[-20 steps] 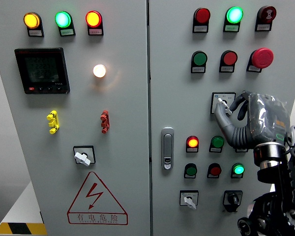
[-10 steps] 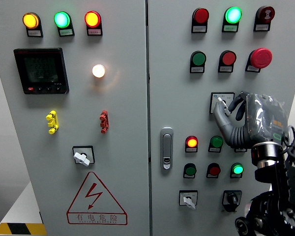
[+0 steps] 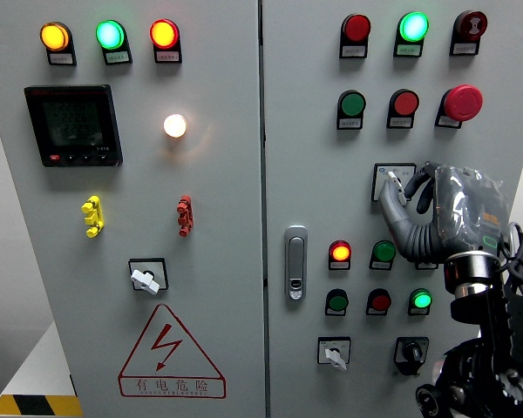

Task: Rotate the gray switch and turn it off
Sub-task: 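Twist the gripped switch handle with the right hand to the off position, then open the right hand and pull it back away from the switch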

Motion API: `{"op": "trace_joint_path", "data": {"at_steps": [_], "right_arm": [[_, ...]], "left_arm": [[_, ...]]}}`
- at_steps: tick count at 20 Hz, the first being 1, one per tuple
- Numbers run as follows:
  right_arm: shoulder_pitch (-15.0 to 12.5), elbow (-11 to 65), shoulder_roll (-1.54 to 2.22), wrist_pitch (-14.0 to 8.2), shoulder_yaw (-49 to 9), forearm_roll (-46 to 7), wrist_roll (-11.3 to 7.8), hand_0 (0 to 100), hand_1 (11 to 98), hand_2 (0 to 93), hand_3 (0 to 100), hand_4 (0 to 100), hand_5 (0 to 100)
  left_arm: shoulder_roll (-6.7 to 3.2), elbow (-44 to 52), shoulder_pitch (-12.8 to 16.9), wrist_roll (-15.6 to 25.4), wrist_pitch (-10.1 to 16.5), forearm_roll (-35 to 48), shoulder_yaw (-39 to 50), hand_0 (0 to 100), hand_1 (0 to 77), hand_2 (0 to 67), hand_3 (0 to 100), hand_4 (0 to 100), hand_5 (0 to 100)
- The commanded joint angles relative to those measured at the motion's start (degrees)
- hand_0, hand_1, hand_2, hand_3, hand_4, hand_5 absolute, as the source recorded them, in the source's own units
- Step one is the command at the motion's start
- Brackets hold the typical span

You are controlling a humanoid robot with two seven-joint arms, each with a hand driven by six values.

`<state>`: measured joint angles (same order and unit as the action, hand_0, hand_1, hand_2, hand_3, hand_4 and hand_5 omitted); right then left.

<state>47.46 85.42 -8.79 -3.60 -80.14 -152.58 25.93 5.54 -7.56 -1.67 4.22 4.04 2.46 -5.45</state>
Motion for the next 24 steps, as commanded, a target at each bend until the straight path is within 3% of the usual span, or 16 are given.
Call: {"op": "trace_joint_path", "data": {"at_steps": [1,13,14,15,17,18,21,24], "right_arm": [[-0.1,0.0,0.00,-0.1,0.0,0.0,0.00,60,35.9,69.5,86,99,99],[-0.3,0.4,-0.09,-0.3,0.1,0.0,-0.17,64,35.0,71.0,87,99,100],[-0.3,0.7,-0.17,-0.4,0.1,-0.1,-0.26,65,33.5,69.7,87,99,100],[-0.5,1.1,-0.17,-0.4,0.1,-0.1,-0.26,69,30.4,62.5,87,97,99],[-0.6,1.6,-0.26,-0.4,0.2,-0.2,-0.26,70,27.7,59.8,87,95,98],[-0.6,1.7,-0.52,-0.4,0.3,-0.2,-0.26,69,27.6,59.6,87,95,98],[-0.9,3.1,-0.53,-0.4,0.3,-0.2,-0.35,56,27.5,57.7,87,90,97],[-1.9,4.9,-0.53,-0.2,0.2,-0.3,-0.61,45,29.5,55.7,87,76,93]], "left_arm": [[0.00,0.0,0.0,0.0,0.0,0.0,0.0,88,0.0,13.3,19,8,11],[0.00,0.0,0.0,0.0,0.0,0.0,0.0,88,0.0,13.2,19,8,11],[0.00,0.0,0.0,0.0,0.0,0.0,0.0,88,0.0,13.2,19,8,11],[0.00,0.0,0.0,0.0,0.0,0.0,0.0,88,0.0,13.2,19,8,11],[0.00,0.0,0.0,0.0,0.0,0.0,0.0,88,0.0,13.2,19,8,11],[0.00,0.0,0.0,0.0,0.0,0.0,0.0,88,0.0,13.2,19,8,11],[0.00,0.0,0.0,0.0,0.0,0.0,0.0,88,0.0,13.2,19,8,11],[0.00,0.0,0.0,0.0,0.0,0.0,0.0,88,0.0,13.2,19,8,11]]}}
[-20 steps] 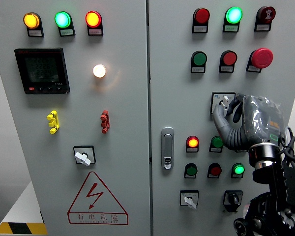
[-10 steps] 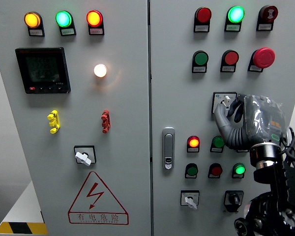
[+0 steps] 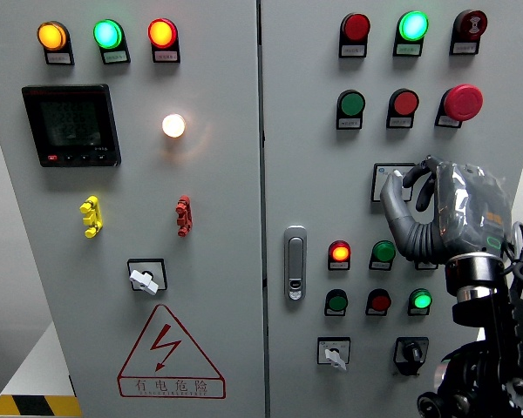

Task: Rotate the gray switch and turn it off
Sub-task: 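Open the right hand and pull it back away from the switch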

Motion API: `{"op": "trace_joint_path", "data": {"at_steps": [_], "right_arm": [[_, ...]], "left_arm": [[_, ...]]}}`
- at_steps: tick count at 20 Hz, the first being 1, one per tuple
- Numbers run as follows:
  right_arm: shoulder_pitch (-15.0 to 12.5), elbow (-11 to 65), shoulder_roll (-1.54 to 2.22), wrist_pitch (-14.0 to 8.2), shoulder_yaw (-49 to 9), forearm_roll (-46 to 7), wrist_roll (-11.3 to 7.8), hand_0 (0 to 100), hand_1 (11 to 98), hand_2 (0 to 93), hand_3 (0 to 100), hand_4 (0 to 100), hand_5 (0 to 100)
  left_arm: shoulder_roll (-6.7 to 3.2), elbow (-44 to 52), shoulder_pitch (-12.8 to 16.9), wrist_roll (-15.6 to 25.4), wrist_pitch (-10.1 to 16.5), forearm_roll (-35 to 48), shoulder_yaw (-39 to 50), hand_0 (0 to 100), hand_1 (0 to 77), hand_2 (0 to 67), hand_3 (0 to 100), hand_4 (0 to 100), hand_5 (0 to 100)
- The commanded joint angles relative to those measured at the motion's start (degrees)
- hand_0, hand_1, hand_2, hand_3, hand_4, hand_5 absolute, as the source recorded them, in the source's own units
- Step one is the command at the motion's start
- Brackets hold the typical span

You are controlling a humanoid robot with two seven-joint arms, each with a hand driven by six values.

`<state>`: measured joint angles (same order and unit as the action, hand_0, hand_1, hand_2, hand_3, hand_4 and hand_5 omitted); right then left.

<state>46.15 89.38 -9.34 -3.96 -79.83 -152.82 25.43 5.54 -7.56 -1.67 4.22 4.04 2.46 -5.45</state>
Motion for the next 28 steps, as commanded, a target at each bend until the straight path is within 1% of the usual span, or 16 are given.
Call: {"op": "trace_joint_path", "data": {"at_steps": [1,3,4,5,6,9,10,11,12,14,15,17,18,21,26,28], "right_arm": [[-1.2,1.8,0.11,0.2,0.0,-0.3,-0.21,41,30.0,54.5,86,73,92],[-2.1,3.0,0.11,0.3,0.0,-0.5,-0.29,35,29.7,51.0,81,73,92],[-2.2,3.3,0.11,0.3,0.0,-0.5,-0.29,23,28.6,48.5,78,72,92],[-2.3,3.8,0.11,0.3,0.0,-0.6,-0.29,7,29.2,47.6,77,71,91],[-2.6,4.2,0.11,0.3,0.0,-0.6,-0.29,1,29.6,47.3,77,71,91],[-3.4,5.9,0.11,0.5,0.0,-1.0,-0.56,0,31.8,45.0,72,65,90],[-4.0,6.8,0.20,0.7,-0.1,-1.5,-0.56,0,32.5,43.0,69,62,89],[-4.7,7.5,0.28,0.8,-0.1,-1.7,-0.64,0,33.0,39.4,63,56,87],[-5.4,8.0,0.28,0.8,-0.2,-1.9,-1.34,0,33.3,38.4,61,55,86],[-6.9,9.3,0.28,0.8,-0.3,-2.6,-3.54,0,34.1,30.7,52,45,77],[-7.6,9.8,0.28,0.8,-0.6,-3.2,-4.33,0,34.3,29.4,49,43,74],[-8.4,11.0,0.20,0.8,-0.9,-3.4,-5.39,0,35.2,26.0,43,35,61],[-8.8,11.4,0.28,0.8,-1.3,-3.7,-5.65,0,35.5,24.3,40,33,57],[-10.0,13.3,0.20,0.8,-2.3,-5.6,-8.46,0,36.1,20.4,32,22,45],[-14.2,18.1,0.28,1.1,-3.3,-5.6,-9.52,0,36.8,16.5,24,13,30],[-15.3,19.3,0.28,1.3,-3.3,-5.6,-10.22,0,36.9,15.6,22,12,27]], "left_arm": [[0.00,0.0,0.0,0.0,0.0,0.0,0.1,88,0.0,13.2,19,8,11],[0.00,0.0,0.0,0.0,0.0,0.0,0.0,88,0.0,13.2,19,8,11],[0.00,0.0,0.0,0.0,0.0,0.0,0.0,88,0.0,13.3,19,8,11],[0.00,0.0,0.0,0.0,0.0,0.0,0.0,88,0.0,13.3,19,8,11],[0.00,0.0,0.0,0.0,0.0,0.0,0.0,88,0.0,13.3,19,8,11],[-0.09,0.0,0.0,0.0,0.0,0.0,0.0,88,0.0,13.3,19,8,11],[0.00,0.0,0.0,0.0,0.0,0.0,0.0,88,0.0,13.3,19,8,11],[0.00,0.0,0.0,0.0,0.0,0.0,0.0,88,0.0,13.3,19,8,11],[-0.09,0.0,0.0,0.0,0.0,0.0,0.0,88,0.0,13.3,19,8,11],[-0.09,0.0,0.0,0.0,0.0,0.0,0.0,88,0.0,13.3,19,8,11],[-0.09,0.0,0.0,0.0,0.0,0.0,0.0,88,0.0,13.3,19,8,11],[-0.09,0.0,-0.1,0.0,0.0,0.0,0.1,88,0.0,13.3,19,8,11],[-0.09,0.0,-0.1,0.0,0.0,0.0,0.0,88,0.0,13.3,19,8,11],[-0.09,0.0,0.0,0.0,0.0,0.0,0.0,88,0.0,13.3,19,8,11],[-0.09,0.0,0.0,0.0,0.0,0.0,0.0,88,0.0,13.3,19,8,11],[-0.09,0.0,0.0,0.0,0.0,0.0,0.0,88,0.0,13.3,19,8,11]]}}
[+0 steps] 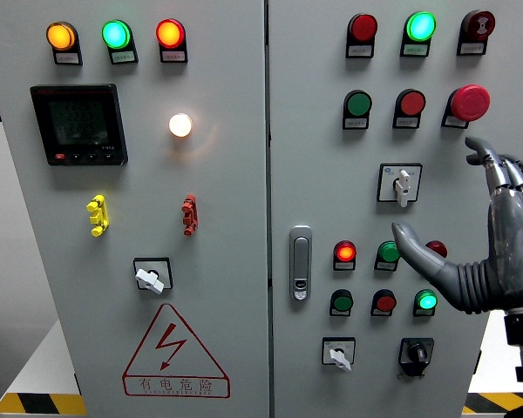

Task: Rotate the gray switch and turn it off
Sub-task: 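Open the right hand and pull it back away from the switch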

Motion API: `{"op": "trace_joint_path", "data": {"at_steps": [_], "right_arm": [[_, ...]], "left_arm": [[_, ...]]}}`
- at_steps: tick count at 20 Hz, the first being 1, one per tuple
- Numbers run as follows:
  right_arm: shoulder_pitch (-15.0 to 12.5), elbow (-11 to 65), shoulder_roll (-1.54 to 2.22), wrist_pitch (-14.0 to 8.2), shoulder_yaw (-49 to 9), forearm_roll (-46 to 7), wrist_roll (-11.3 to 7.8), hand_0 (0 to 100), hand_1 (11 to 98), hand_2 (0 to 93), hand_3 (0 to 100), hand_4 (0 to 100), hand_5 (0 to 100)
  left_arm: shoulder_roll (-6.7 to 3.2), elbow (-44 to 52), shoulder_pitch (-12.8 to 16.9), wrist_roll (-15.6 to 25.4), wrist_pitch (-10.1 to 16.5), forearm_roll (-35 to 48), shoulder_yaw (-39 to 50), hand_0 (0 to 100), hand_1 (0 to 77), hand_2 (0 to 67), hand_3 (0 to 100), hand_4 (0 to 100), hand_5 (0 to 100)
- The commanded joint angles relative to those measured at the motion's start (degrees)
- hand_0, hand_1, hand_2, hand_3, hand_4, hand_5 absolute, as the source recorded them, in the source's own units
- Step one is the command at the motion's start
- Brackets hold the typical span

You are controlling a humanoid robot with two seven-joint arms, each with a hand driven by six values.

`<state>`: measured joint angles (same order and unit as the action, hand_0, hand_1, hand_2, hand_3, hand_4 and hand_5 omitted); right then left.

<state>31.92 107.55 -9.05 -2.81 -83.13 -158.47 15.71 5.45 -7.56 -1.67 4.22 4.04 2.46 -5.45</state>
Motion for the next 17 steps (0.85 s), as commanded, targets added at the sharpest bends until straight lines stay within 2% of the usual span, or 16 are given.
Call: {"op": "trace_joint_path", "data": {"at_steps": [1,3,6,14,17], "right_arm": [[-1.2,1.5,0.00,0.2,0.0,0.0,-0.59,0,37.2,14.9,20,12,24],[-1.6,2.0,0.09,0.2,-0.1,0.0,-0.86,0,37.4,14.0,18,11,23],[-2.2,3.4,0.00,0.2,-0.1,0.0,-0.86,0,37.6,12.8,17,11,19],[-3.7,4.7,0.09,0.1,-0.1,-0.9,-0.94,0,37.9,11.8,15,10,17],[-3.7,5.1,0.00,0.1,-0.2,-2.1,-2.53,0,37.9,11.2,13,10,15]], "left_arm": [[0.00,0.0,0.0,0.0,0.0,0.0,0.0,88,0.0,13.3,19,8,11],[0.00,0.0,0.0,0.0,0.0,0.0,0.0,88,0.0,13.3,19,8,11],[0.00,0.0,0.0,0.0,0.0,0.0,0.0,88,0.0,13.3,19,8,11],[0.00,0.0,0.0,0.0,0.0,0.0,0.0,88,0.0,13.3,19,8,11],[0.00,0.0,0.0,0.0,0.0,0.0,0.0,88,0.0,13.3,19,8,11]]}}
